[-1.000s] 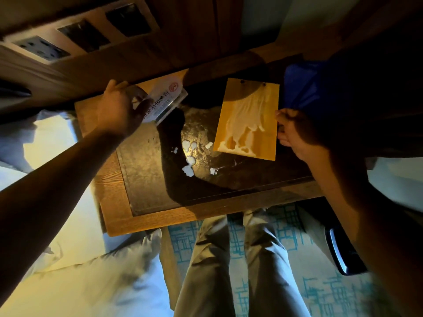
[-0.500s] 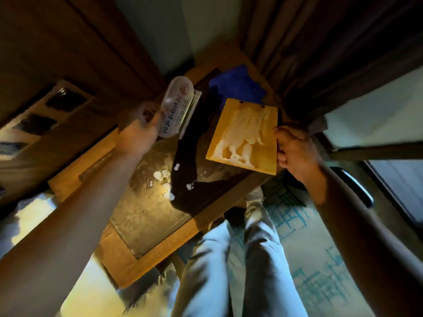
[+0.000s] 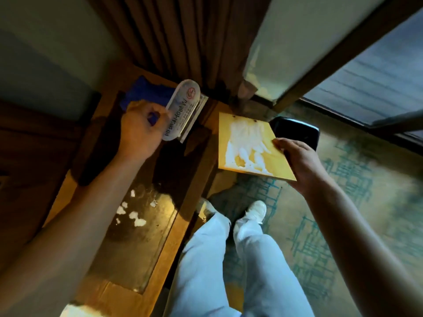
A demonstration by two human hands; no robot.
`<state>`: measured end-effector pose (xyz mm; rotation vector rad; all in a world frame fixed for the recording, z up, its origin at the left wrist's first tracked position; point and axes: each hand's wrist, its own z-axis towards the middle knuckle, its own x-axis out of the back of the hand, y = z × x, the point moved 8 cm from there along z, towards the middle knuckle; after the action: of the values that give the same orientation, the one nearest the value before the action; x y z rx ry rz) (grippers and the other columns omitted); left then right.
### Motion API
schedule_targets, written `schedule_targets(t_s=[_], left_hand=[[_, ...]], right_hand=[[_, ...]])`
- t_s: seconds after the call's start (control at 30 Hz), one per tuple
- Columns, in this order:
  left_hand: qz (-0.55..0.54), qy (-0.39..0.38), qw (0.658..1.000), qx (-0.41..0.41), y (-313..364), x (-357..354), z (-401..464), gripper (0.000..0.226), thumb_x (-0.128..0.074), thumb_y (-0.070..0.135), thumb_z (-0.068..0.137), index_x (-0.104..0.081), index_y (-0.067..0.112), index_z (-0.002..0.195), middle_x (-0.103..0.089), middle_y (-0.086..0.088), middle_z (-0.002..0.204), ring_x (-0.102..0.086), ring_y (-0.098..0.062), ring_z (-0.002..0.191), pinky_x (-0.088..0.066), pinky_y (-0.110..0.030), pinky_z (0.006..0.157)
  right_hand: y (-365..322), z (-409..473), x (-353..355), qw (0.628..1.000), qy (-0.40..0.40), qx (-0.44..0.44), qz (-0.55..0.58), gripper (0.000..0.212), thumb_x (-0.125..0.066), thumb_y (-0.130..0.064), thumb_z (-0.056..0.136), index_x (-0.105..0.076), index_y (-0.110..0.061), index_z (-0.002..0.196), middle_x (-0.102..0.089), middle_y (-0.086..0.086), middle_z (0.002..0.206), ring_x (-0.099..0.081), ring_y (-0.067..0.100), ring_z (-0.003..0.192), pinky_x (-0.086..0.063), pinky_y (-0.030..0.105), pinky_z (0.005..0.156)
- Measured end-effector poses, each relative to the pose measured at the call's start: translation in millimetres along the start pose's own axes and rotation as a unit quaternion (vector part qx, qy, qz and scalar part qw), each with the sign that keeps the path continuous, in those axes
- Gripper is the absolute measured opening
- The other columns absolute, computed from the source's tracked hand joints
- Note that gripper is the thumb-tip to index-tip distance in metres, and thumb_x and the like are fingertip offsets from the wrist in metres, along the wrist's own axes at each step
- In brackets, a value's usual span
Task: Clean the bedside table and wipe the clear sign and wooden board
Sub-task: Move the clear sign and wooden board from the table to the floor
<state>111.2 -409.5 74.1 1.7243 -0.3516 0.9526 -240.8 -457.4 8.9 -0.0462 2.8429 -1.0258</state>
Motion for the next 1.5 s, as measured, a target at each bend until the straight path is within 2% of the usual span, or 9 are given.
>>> schedule_targets(t_s=[0.2,0.33,0.43,0.6,0.73,0.87,1.1,1.27,1.5], left_hand=[[0.030,-0.055,0.997,-0.054,66,-60,1,0.016,-0.070,0.029,0.094,-0.071,0.014,0.096,-0.050,0.015,0.091,-0.057,-0.019,0.102,-0.045,-0.029,0.087],[0.061,-0.085,0.990,-0.096,108,-103,-1,0.015,-0.069,0.029,0.094,-0.070,0.014,0.097,-0.053,0.010,0.097,-0.058,-0.021,0.102,-0.049,-0.038,0.089],[0.093,-0.108,0.980,-0.139,138,-139,-5,0.016,-0.067,0.029,0.095,-0.070,0.013,0.099,-0.055,0.008,0.098,-0.051,-0.012,0.101,-0.042,-0.030,0.089],[0.118,-0.161,0.961,-0.193,175,-210,-12,0.016,-0.067,0.029,0.095,-0.071,0.013,0.096,-0.060,0.005,0.094,-0.053,-0.014,0.098,-0.038,-0.028,0.085],[0.122,-0.206,0.948,-0.209,197,-275,-23,0.017,-0.070,0.027,0.092,-0.073,0.010,0.090,-0.069,-0.005,0.090,-0.058,-0.020,0.093,-0.038,-0.028,0.079],[0.142,-0.263,0.927,-0.228,214,-345,-43,0.018,-0.071,0.027,0.092,-0.075,0.010,0.088,-0.070,-0.004,0.088,-0.058,-0.022,0.091,-0.033,-0.025,0.075],[0.210,-0.346,0.864,-0.298,212,-448,-65,0.019,-0.068,0.030,0.093,-0.073,0.012,0.090,-0.069,-0.005,0.091,-0.056,-0.023,0.090,-0.038,-0.030,0.074],[0.255,-0.378,0.825,-0.333,193,-502,-69,0.019,-0.068,0.031,0.094,-0.073,0.012,0.092,-0.068,-0.004,0.092,-0.056,-0.022,0.092,-0.038,-0.030,0.073],[0.272,-0.430,0.805,-0.305,139,-582,-85,0.020,-0.069,0.034,0.091,-0.074,0.014,0.089,-0.068,-0.003,0.090,-0.062,-0.024,0.090,-0.052,-0.043,0.079]], right_hand=[[27,-5,82,0.995,0.017,-0.021,0.099,0.019,-0.068,-0.020,0.086,-0.067,-0.013,0.068,-0.042,0.007,0.061,-0.034,0.016,0.048,-0.028,0.020,0.047],[29,-17,126,0.992,0.012,-0.001,0.124,0.030,-0.054,-0.013,0.099,-0.056,-0.010,0.069,-0.043,-0.001,0.047,-0.036,0.009,0.035,-0.026,0.014,0.040],[33,-24,157,0.988,0.007,0.007,0.157,0.031,-0.041,-0.006,0.104,-0.052,-0.006,0.075,-0.050,-0.006,0.043,-0.043,0.001,0.031,-0.033,0.012,0.032],[56,-25,233,0.985,0.031,0.034,0.168,0.029,-0.043,-0.007,0.103,-0.056,-0.006,0.077,-0.045,0.002,0.051,-0.038,0.008,0.037,-0.031,0.017,0.037],[79,-26,286,0.978,0.066,0.037,0.196,0.028,-0.042,-0.006,0.103,-0.053,-0.007,0.077,-0.035,0.004,0.055,-0.033,0.008,0.035,-0.022,0.016,0.038],[110,-22,328,0.973,0.092,0.020,0.212,0.027,-0.040,-0.008,0.104,-0.048,-0.008,0.078,-0.037,-0.002,0.044,-0.030,0.006,0.032,-0.022,0.014,0.037],[194,8,374,0.943,0.118,-0.026,0.309,0.023,-0.043,-0.012,0.102,-0.056,-0.005,0.084,-0.035,0.002,0.048,-0.028,0.003,0.032,-0.024,0.015,0.034],[251,36,383,0.928,0.124,-0.042,0.349,0.023,-0.043,-0.011,0.102,-0.057,-0.006,0.085,-0.035,-0.003,0.043,-0.029,0.003,0.031,-0.025,0.014,0.032],[333,76,399,0.913,0.149,-0.044,0.376,0.028,-0.043,-0.011,0.103,-0.058,-0.006,0.080,-0.033,-0.003,0.037,-0.025,0.003,0.026,-0.020,0.015,0.028]])
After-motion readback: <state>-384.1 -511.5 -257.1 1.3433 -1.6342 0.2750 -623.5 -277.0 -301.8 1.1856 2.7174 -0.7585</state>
